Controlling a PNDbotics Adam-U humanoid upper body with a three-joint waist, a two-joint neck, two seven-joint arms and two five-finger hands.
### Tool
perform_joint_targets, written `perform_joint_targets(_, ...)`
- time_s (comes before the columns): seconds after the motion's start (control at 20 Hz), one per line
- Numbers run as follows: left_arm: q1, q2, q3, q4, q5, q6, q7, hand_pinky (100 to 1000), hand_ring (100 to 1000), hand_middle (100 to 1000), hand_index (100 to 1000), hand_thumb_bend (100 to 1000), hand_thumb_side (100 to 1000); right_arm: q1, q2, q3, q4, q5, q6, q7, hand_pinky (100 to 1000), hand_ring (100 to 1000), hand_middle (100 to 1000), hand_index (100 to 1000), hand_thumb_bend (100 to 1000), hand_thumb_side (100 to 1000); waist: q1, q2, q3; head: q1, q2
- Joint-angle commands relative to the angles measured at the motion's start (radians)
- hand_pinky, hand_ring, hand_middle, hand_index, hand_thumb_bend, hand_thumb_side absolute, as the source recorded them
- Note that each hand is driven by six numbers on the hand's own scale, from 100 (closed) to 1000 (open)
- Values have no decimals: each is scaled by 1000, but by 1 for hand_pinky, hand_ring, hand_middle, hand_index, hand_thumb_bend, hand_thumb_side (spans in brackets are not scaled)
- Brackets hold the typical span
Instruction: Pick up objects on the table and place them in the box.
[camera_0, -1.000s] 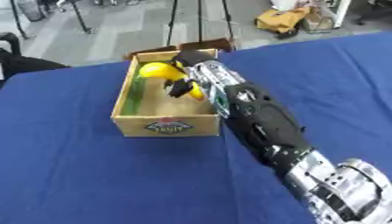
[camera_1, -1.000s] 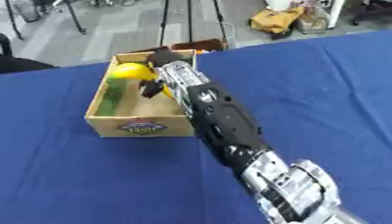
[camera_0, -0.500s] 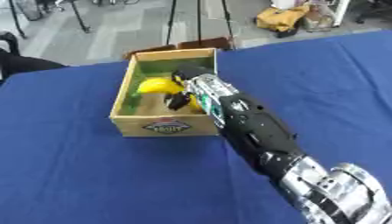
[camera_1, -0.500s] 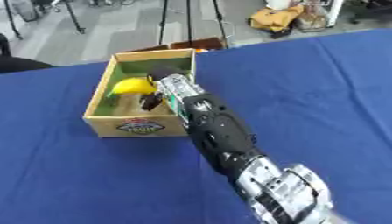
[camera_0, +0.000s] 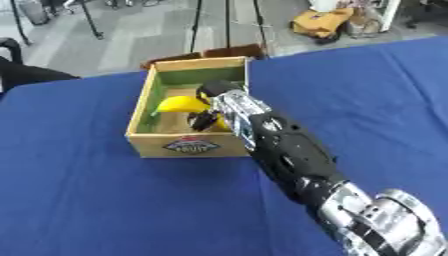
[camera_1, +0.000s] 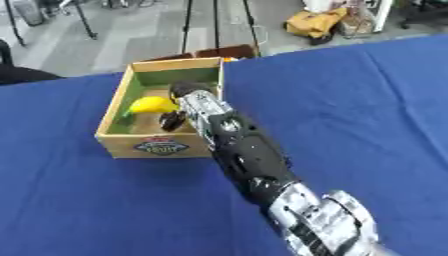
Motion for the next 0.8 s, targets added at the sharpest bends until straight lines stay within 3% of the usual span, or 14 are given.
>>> perform_joint_targets(0.05, -9, 16, -2, -20, 5, -1, -4, 295, 729, 750, 725, 100, 868, -26, -2, -1, -16, 23, -4, 12, 798, 946, 859, 873, 100, 524, -1, -14, 3, -3, -12)
perform_joint_targets(0.45, -9, 16, -3, -20, 6, 0, -5, 294, 729, 750, 725, 100, 867, -30, -2, -3, -34, 87, -20, 66, 886, 1000, 938, 975, 100, 544, -2, -15, 1, -5, -13)
perform_joint_targets(0.8, -9, 16, -3, -20, 7, 0, -6, 293, 729, 750, 724, 100, 867, -32, -2, -8, -63, 123, -17, 81, 892, 1000, 940, 974, 100, 569, -1, -16, 1, -6, -15)
